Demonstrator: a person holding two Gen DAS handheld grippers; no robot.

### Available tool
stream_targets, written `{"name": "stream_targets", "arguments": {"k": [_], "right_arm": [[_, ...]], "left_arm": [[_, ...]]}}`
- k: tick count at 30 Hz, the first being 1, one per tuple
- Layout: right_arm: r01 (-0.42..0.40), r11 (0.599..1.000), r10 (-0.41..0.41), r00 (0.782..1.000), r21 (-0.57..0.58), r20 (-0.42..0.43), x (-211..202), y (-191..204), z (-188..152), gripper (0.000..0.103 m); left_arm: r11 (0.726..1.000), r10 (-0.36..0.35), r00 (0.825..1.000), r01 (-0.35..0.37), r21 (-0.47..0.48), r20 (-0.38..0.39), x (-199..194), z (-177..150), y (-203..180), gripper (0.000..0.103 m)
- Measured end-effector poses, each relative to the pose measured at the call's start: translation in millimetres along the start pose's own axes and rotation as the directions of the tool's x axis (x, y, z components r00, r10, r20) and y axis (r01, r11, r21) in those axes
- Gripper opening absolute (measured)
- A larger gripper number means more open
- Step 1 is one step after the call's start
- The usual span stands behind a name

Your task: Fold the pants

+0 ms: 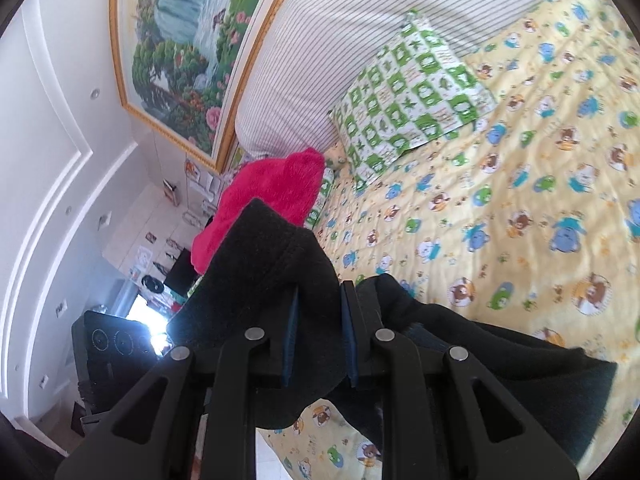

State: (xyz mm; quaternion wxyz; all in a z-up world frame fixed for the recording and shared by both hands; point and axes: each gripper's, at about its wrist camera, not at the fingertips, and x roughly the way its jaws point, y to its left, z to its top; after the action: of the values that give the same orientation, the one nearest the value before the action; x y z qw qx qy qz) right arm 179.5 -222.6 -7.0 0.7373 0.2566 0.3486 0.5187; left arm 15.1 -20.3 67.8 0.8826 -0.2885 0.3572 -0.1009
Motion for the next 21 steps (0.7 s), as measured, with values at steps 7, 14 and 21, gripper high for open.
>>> {"name": "stream_targets", "arguments": {"k": [7, 14, 21], "right_arm": [[0.010, 0.999, -0.012, 0.999, 0.044, 0.040, -23, -25, -4, 0.022], [0.034, 0.996, -0.039, 0.997, 0.087, 0.062, -37, -51, -12, 0.022], [0.094, 0.992, -0.100, 0.992, 0.080, 0.071, -49, -60, -17, 0.022]], "left_arm": [[0.999, 0.001, 0.999, 0.000, 0.036, -0.050, 26, -11, -18, 0.018], [0.998, 0.007, 0.995, -0.001, 0.060, -0.100, 48, -21, -27, 0.018], [0.996, 0.023, 0.990, -0.010, 0.094, -0.139, 65, -30, -36, 0.018]]}}
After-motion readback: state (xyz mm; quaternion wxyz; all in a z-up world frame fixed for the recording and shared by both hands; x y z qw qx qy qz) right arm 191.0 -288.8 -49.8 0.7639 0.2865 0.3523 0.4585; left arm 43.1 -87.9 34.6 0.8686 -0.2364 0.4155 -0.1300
